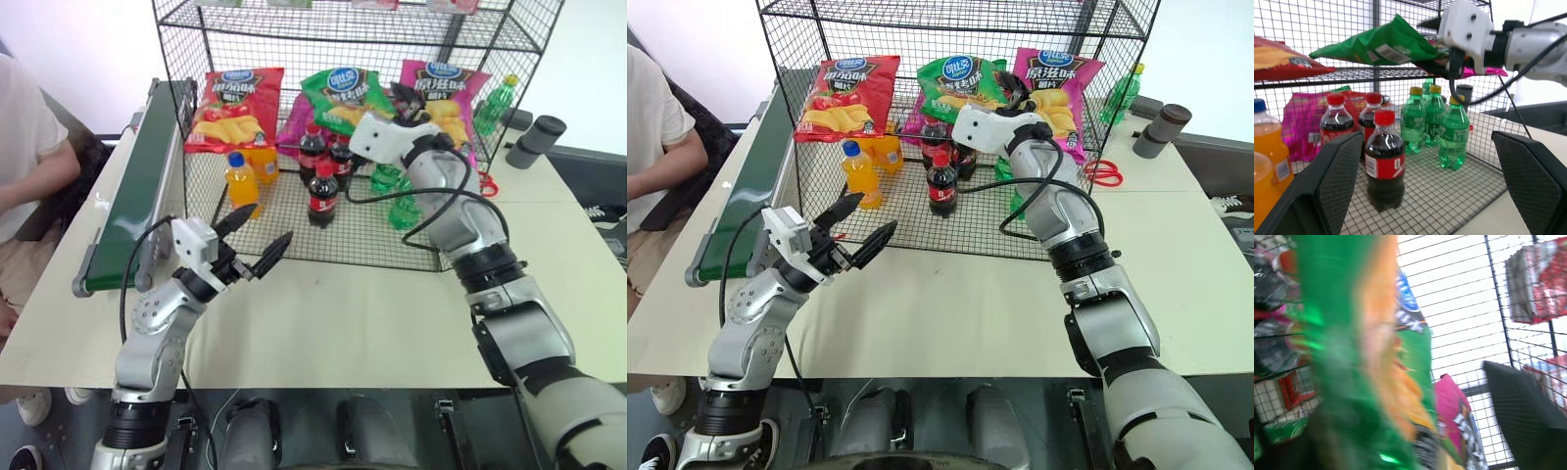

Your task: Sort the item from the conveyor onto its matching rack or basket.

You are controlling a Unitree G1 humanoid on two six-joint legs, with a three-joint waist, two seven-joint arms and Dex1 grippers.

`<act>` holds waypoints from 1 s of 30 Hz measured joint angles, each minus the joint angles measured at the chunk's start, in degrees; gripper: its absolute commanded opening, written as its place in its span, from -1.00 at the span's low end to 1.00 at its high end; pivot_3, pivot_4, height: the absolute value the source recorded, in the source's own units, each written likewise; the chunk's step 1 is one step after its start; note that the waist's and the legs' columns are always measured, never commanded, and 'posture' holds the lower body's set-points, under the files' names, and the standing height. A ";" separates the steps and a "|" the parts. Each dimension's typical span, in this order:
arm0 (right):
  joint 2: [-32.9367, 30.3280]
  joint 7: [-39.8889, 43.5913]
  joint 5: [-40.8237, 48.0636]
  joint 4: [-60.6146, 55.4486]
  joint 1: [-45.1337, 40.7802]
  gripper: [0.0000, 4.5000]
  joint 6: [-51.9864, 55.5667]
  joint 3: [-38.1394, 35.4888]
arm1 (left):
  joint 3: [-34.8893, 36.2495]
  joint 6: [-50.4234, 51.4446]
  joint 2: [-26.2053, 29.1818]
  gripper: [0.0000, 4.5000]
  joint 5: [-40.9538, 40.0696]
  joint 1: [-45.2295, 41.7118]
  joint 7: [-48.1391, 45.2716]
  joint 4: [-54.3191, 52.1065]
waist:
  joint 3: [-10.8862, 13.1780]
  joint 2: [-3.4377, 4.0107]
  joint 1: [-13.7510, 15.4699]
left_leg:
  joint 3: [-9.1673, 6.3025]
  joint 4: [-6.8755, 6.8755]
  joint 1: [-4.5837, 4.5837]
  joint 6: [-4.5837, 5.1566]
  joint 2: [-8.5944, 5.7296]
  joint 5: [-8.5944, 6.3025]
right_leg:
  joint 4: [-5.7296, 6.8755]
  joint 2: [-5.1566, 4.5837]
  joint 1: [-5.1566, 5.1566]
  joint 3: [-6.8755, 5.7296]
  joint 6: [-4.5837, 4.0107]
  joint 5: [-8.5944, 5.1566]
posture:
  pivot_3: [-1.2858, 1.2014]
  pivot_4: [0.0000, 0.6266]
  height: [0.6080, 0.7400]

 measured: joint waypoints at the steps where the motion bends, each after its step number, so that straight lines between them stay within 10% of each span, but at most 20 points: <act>1: 0.22 0.75 0.62 -0.61 0.08 0.76 0.03 0.08 | -0.01 0.00 0.00 1.00 0.02 0.11 0.05 0.00 | 0.00 0.00 -0.11 | -0.01 0.00 0.00 0.06 0.00 -0.03 | 0.01 0.00 0.00 0.00 0.00 0.00 | 0.03 -0.52 1.00; 30: 3.55 10.00 12.70 -8.51 1.96 0.76 -9.41 2.01 | -1.39 -1.13 0.20 1.00 0.98 0.76 0.65 -0.01 | 0.01 0.01 -0.79 | -0.02 -0.05 -0.06 0.11 -0.02 -0.07 | -0.05 -0.12 -0.02 -0.04 0.00 0.00 | 0.03 -0.52 1.00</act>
